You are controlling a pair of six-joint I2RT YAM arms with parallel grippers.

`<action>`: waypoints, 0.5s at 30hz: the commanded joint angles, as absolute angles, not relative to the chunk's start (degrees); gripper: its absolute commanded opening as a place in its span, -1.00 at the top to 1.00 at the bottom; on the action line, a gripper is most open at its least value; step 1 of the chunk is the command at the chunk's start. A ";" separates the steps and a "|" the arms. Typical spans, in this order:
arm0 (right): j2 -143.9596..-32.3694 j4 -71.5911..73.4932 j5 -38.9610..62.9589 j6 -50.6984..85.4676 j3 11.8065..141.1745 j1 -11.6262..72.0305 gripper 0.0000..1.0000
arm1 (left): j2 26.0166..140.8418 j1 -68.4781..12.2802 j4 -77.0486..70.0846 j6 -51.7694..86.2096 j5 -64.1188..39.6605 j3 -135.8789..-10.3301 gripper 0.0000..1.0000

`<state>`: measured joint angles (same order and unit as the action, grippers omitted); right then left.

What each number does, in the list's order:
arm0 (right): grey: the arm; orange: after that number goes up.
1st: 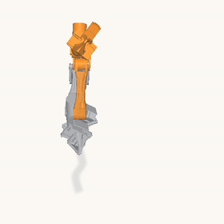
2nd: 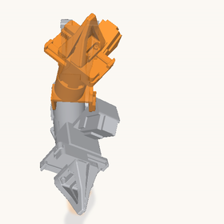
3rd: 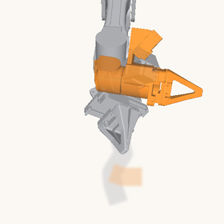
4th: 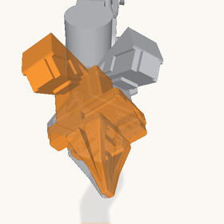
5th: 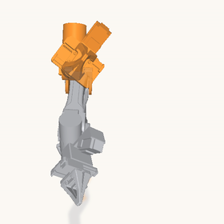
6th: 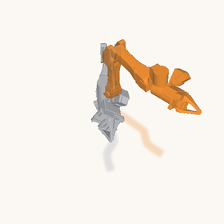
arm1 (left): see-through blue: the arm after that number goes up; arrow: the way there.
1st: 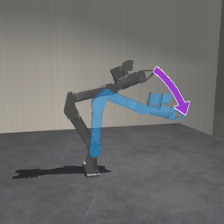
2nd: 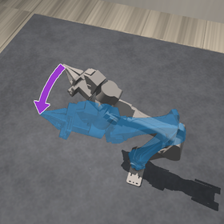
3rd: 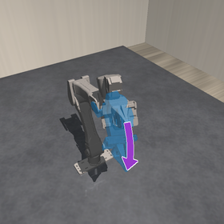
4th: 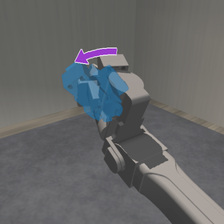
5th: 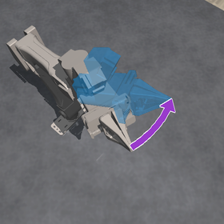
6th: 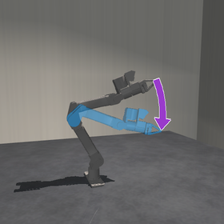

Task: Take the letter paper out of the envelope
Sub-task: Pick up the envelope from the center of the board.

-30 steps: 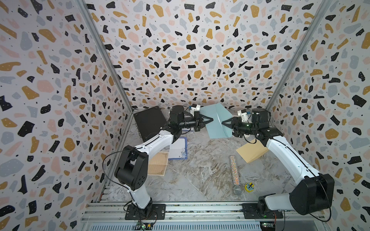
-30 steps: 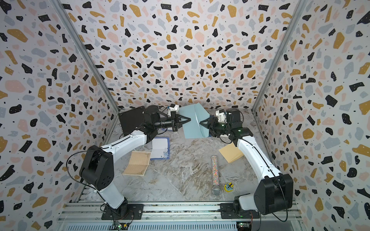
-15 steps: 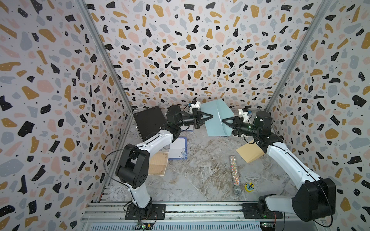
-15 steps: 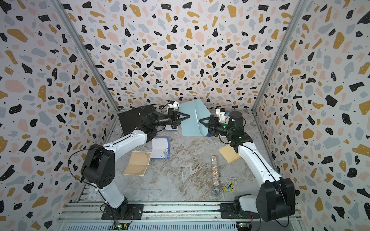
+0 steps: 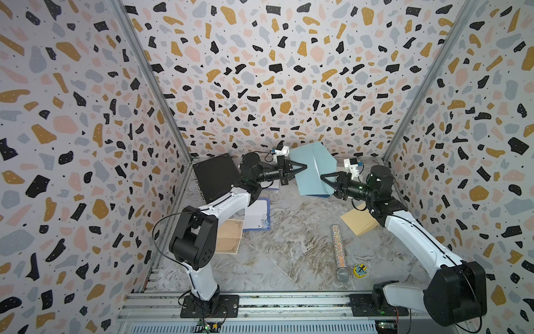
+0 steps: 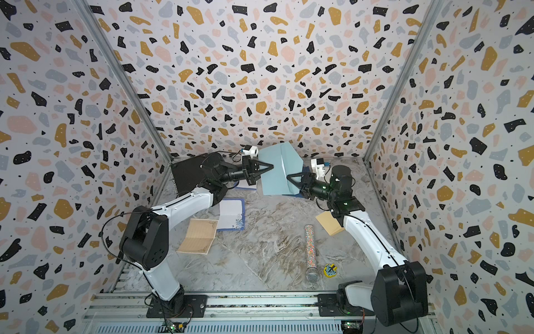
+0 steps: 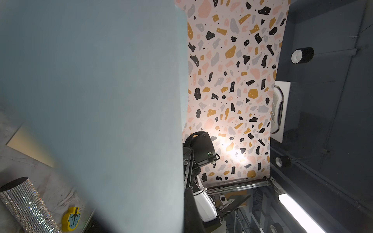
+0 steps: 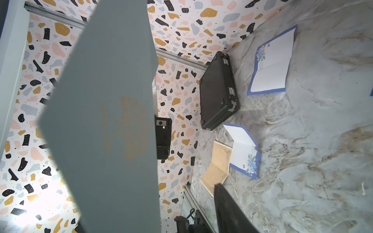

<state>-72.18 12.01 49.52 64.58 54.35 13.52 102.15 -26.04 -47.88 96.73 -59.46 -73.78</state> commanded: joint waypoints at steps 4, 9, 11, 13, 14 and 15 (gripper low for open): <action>-69.57 13.56 51.84 65.19 52.83 14.11 0.01 | 103.05 -25.84 -52.30 97.52 -59.06 -77.07 1.00; -70.26 18.32 53.01 69.11 52.75 14.15 0.07 | 103.44 -25.84 -52.12 97.31 -59.19 -77.35 1.00; -70.47 20.75 53.48 71.02 52.59 14.15 0.11 | 103.51 -25.84 -51.90 97.12 -59.24 -77.28 1.00; -70.81 23.80 54.08 73.64 52.39 14.15 0.14 | 103.63 -25.89 -51.79 96.94 -59.40 -77.26 1.00; -71.05 25.44 54.29 75.01 52.23 14.15 0.16 | 103.72 -25.88 -51.69 96.73 -59.49 -77.12 1.00; -71.27 27.32 54.55 76.39 52.12 14.15 0.18 | 103.73 -25.88 -51.44 96.47 -59.58 -77.06 1.00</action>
<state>-71.33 20.73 52.27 72.03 52.34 13.63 103.48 -25.96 -48.03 96.66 -59.33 -75.05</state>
